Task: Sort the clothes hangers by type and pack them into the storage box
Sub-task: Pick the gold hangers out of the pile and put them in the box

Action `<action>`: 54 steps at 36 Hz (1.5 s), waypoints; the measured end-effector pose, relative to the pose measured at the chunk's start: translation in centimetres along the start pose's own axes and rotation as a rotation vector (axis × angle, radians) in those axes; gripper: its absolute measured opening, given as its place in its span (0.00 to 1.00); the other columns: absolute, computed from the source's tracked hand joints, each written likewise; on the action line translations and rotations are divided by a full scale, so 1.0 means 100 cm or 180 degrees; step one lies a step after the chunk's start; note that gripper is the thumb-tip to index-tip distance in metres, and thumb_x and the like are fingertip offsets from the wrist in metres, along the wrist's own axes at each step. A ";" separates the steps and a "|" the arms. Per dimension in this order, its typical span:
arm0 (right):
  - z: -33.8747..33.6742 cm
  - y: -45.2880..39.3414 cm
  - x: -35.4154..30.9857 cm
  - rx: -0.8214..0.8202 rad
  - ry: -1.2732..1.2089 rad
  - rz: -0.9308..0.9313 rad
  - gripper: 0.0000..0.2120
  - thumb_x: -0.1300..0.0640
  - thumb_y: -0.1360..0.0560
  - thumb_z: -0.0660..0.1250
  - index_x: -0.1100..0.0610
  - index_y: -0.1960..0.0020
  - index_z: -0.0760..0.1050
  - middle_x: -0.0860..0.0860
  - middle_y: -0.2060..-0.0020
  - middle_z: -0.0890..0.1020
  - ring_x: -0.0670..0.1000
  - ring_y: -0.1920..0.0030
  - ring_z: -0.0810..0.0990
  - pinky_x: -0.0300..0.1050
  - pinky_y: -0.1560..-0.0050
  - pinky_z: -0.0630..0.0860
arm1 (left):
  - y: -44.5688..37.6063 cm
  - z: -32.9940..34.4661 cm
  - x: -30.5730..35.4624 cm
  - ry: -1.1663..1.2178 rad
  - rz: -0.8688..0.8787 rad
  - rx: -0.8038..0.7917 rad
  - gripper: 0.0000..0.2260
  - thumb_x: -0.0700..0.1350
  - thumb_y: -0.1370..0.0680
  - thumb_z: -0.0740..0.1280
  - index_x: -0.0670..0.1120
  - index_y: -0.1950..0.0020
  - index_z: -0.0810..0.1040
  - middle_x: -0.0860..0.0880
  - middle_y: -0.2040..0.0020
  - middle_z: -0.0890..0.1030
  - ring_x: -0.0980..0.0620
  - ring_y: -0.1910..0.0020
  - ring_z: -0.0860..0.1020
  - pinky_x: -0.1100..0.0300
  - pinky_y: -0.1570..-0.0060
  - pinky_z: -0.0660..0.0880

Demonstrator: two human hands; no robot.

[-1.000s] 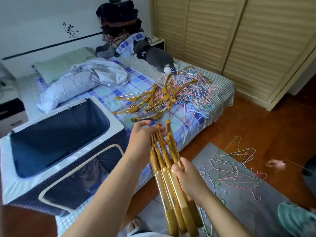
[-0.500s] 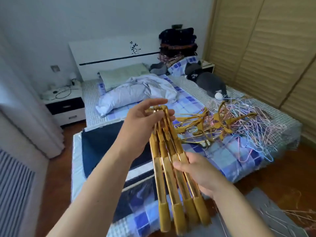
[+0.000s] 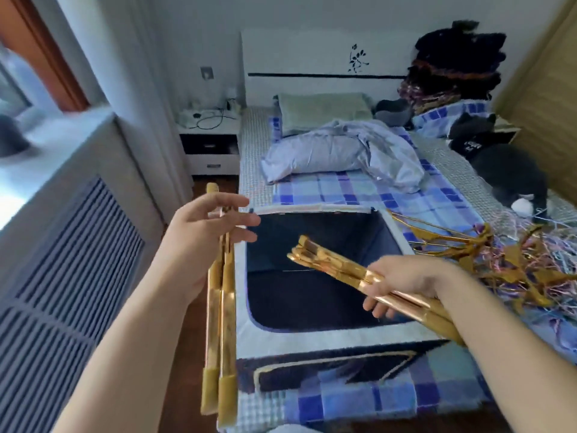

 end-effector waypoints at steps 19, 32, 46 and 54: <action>0.009 -0.238 0.043 -0.0293 0.2927 -0.0588 0.02 0.56 0.20 0.63 0.52 0.52 0.72 0.49 0.57 0.79 0.48 0.57 0.80 0.48 0.53 0.80 | -0.029 -0.002 -0.041 -0.0216 0.0047 0.1306 0.13 0.34 0.18 0.64 0.48 0.43 0.85 0.45 0.51 0.87 0.44 0.50 0.85 0.52 0.43 0.79; 0.023 -0.366 0.073 -0.0285 0.4155 -0.1003 0.21 0.65 0.23 0.62 0.52 0.33 0.69 0.50 0.49 0.78 0.53 0.47 0.81 0.45 0.52 0.78 | -0.048 0.012 -0.084 -0.0317 -0.0224 0.2324 0.13 0.32 0.17 0.62 0.45 0.44 0.84 0.45 0.53 0.87 0.45 0.50 0.86 0.50 0.43 0.81; -0.021 -0.405 0.100 0.0476 0.4062 -0.0689 0.17 0.60 0.20 0.54 0.55 0.33 0.69 0.52 0.40 0.78 0.53 0.39 0.79 0.44 0.44 0.78 | -0.055 0.018 -0.090 -0.0315 -0.0188 0.2336 0.14 0.31 0.18 0.61 0.43 0.44 0.84 0.44 0.52 0.87 0.43 0.51 0.85 0.52 0.46 0.80; 0.007 -0.369 0.049 -0.0147 0.2973 -0.0328 0.15 0.59 0.23 0.63 0.58 0.37 0.74 0.57 0.40 0.80 0.58 0.40 0.80 0.45 0.44 0.75 | -0.044 0.019 -0.091 0.0011 -0.0249 0.2314 0.10 0.34 0.18 0.63 0.42 0.44 0.84 0.43 0.51 0.87 0.43 0.50 0.85 0.50 0.43 0.80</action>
Point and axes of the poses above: each hand's wrist, its own y-axis away from the middle knuckle, its own z-axis out of the palm, x = y × z, the point moved 10 cm from there along -y, towards the middle knuckle
